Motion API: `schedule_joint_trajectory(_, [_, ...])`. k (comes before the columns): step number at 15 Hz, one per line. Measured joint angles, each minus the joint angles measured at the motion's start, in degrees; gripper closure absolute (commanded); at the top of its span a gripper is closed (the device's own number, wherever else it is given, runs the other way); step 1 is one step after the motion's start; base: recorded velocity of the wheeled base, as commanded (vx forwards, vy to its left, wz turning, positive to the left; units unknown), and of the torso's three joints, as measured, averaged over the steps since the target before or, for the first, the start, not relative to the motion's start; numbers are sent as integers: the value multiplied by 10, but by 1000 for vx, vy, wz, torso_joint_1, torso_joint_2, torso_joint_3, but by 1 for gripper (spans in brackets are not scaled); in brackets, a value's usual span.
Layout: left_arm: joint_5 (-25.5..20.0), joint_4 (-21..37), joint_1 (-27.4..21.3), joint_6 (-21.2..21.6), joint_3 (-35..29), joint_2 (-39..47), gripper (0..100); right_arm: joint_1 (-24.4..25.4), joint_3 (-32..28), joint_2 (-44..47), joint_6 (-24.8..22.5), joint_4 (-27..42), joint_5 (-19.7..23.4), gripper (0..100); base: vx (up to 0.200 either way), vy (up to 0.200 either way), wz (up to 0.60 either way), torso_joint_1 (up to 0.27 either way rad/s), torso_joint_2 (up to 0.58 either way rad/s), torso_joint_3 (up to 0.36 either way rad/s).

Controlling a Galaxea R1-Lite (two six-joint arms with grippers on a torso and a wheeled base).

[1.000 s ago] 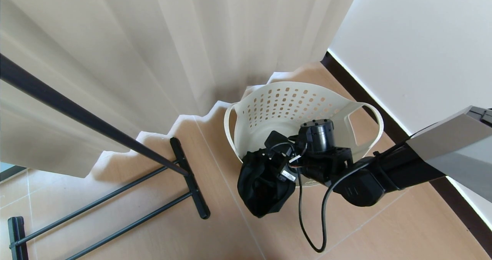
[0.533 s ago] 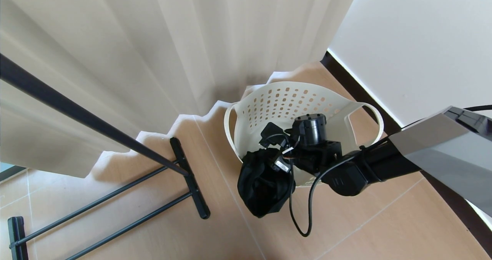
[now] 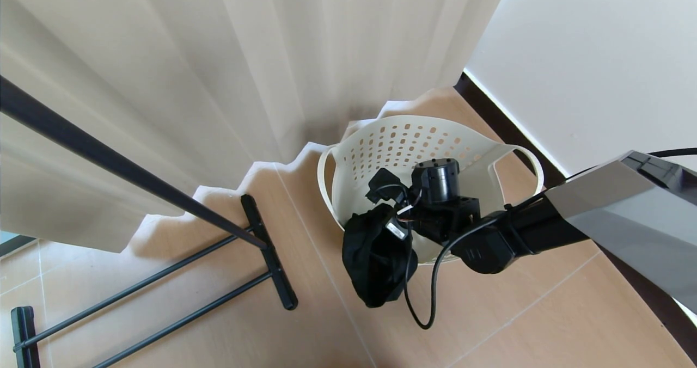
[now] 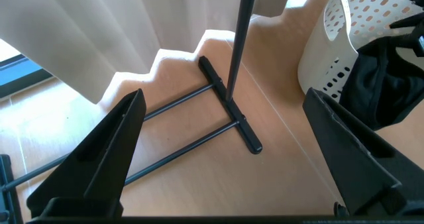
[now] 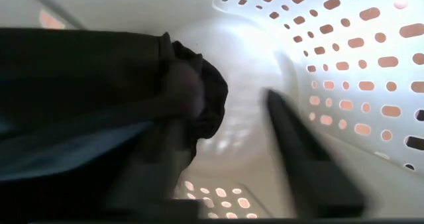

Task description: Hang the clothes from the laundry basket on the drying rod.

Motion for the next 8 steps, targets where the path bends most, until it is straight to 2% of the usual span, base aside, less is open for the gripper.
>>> schedule_joint_trajectory(4, [0, 0, 0, 0, 0, 0, 0, 0, 12, -11, 20, 0, 0, 100, 0, 0, 0, 0, 0, 0])
schedule_joint_trajectory(8, [0, 0, 0, -1, 0, 0, 0, 8, 64, -79, 118, 1, -29, 100, 0, 0, 0, 0, 0, 0])
